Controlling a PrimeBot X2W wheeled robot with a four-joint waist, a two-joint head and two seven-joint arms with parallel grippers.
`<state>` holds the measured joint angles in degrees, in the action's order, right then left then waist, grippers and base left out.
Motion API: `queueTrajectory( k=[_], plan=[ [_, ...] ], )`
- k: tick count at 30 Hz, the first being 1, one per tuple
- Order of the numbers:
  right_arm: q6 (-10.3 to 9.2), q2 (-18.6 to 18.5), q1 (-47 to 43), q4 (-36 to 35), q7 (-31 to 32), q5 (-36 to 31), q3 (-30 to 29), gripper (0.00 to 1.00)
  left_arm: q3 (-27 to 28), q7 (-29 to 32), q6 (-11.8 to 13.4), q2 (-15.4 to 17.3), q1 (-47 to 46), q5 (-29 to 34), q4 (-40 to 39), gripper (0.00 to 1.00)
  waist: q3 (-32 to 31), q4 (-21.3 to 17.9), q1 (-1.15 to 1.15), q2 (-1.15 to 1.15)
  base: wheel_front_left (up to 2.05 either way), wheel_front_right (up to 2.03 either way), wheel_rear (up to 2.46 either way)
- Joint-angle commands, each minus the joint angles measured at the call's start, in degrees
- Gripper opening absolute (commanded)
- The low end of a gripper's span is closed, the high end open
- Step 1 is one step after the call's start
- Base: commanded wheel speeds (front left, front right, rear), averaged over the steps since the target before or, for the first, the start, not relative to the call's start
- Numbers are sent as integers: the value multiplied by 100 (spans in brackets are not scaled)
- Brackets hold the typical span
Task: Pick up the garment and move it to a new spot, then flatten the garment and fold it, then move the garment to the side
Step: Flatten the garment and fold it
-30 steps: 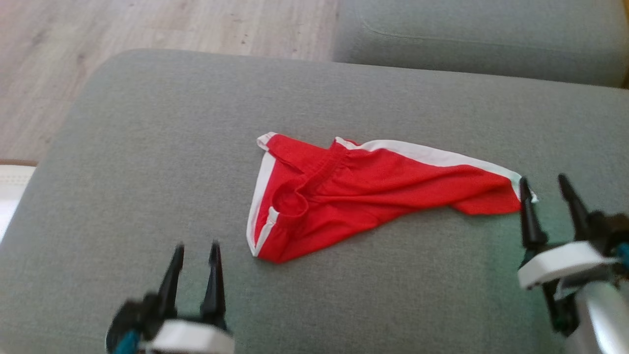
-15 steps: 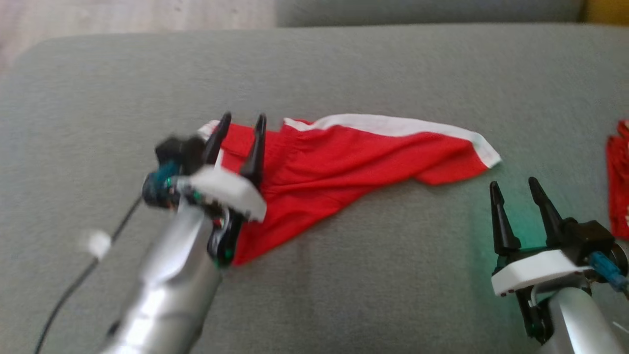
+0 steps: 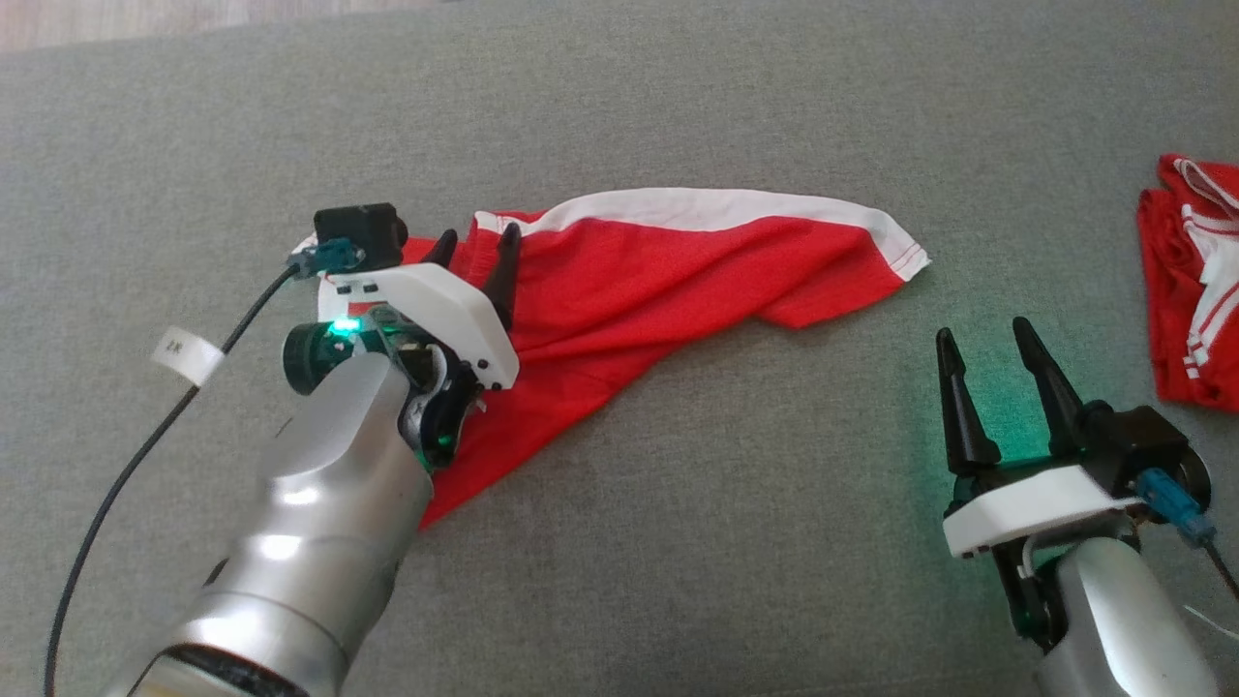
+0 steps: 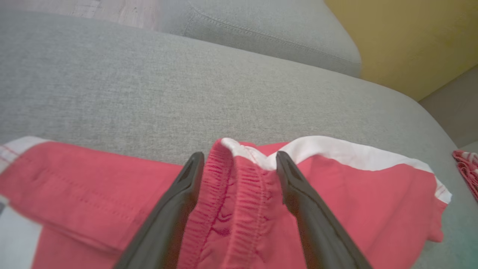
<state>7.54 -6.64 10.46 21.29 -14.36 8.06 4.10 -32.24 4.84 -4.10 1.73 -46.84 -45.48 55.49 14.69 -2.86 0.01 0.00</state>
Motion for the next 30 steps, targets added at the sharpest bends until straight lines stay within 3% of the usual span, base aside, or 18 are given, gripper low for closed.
queueTrajectory(
  k=[1, 5, 6, 7, 8, 9, 15, 20, 25, 30],
  plan=[
    [-5, 1, 147, -188, -63, -2, 140, 100, 79, -12, 3, 115, -256, -16, -123, 100, 14, -13, -1, 0, 0, 0, 0],
    [-5, -2, 160, -190, -63, 23, 145, 100, -116, -105, -140, 115, -301, -200, -68, 100, 43, -18, -1, 0, 0, 0, 0],
    [-5, -4, 157, -183, -63, 29, 136, 100, -184, -135, -174, 115, -295, -234, -70, 94, 44, -10, -1, 0, 0, 0, 0],
    [-5, -6, 154, -177, -63, 31, 124, 100, -243, -167, -206, 115, -282, -290, -82, 55, 43, 2, -1, 0, 0, 0, 0],
    [-5, -8, 150, -169, -63, 33, 113, 100, -299, -242, -228, 115, -281, -322, -99, 34, 39, 17, -1, 0, 0, 0, 0],
    [-5, -10, 145, -157, -63, 33, 99, 100, -359, -378, -243, 115, -289, -317, -123, 0, 30, 40, -1, 0, 0, 0, 0],
    [-5, 36, 44, -56, -63, 68, 4, 100, -772, -1139, -301, 115, -128, -316, -299, 0, -237, 282, -1, 0, 0, 0, 0],
    [-5, 146, -287, 64, -63, 146, -137, 100, -1135, -1704, -318, 124, 473, -285, -509, 0, -813, 662, -1, 0, 0, 0, 0],
    [-5, 255, -612, 120, -63, 181, -215, 100, -1250, -1910, -287, 267, 1266, -139, -757, 0, -1275, 866, -1, 0, 0, 0, 0],
    [-5, 315, -893, 146, -63, 199, -235, 100, -1021, -1973, -195, 411, 2112, -230, -1388, 0, -1550, 942, -1, 0, 0, 0, 0]
  ],
)
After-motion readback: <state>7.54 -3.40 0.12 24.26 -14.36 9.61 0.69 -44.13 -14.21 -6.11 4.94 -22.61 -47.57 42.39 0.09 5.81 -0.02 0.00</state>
